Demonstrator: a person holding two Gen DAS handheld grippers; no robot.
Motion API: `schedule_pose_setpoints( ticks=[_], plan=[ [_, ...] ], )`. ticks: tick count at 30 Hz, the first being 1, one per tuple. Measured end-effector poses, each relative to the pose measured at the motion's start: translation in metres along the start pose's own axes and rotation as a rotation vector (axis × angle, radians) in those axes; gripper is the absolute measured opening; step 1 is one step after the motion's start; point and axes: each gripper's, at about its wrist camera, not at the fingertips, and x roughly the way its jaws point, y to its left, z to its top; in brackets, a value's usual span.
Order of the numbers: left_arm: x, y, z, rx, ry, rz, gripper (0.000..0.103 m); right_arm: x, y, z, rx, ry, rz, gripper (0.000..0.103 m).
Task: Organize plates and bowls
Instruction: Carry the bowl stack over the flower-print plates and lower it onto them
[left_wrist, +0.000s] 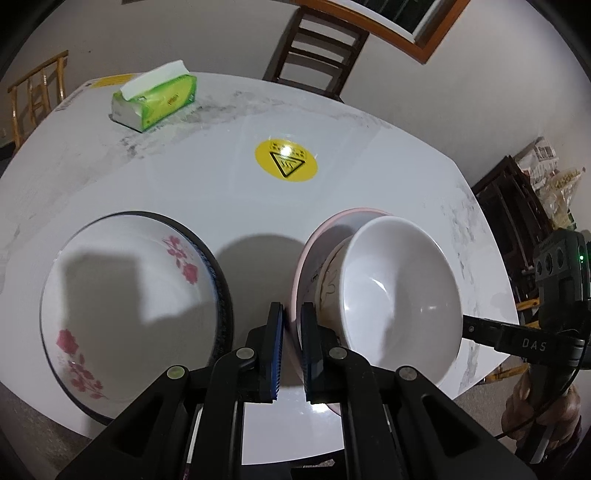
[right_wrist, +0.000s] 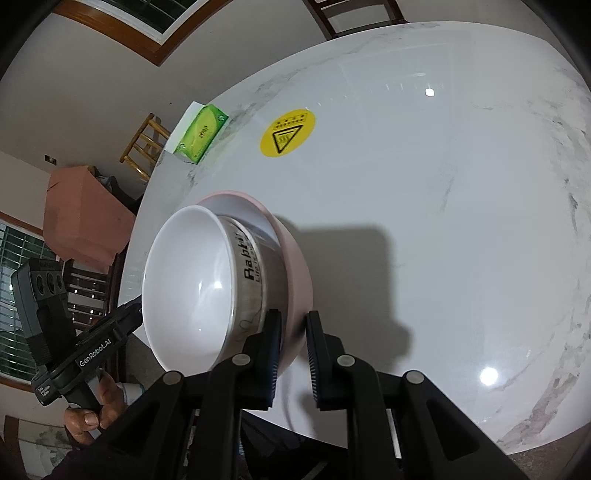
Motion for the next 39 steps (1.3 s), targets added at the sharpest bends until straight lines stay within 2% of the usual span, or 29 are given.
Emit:
schedule_pose_setpoints(
  ticks=[11, 24, 31, 39],
  plan=[
    [-0.036, 0.025, 0.008, -0.049, -0.073, 0.038, 0.006, 0.008, 0.044, 0.02, -0.049, -0.001, 0.05, 0.014],
    [-0.083, 0.079, 0.009, -0.138, -0.143, 0.095, 0.006, 0.039, 0.11, 0.036, -0.114, 0.043, 0.112, 0.014],
    [-0.095, 0.114, 0.002, -0.199, -0.152, 0.123, 0.007, 0.066, 0.138, 0.037, -0.143, 0.081, 0.126, 0.014],
    [-0.093, 0.141, -0.006, -0.242, -0.141, 0.139, 0.007, 0.093, 0.153, 0.035, -0.152, 0.126, 0.121, 0.014]
  ],
)
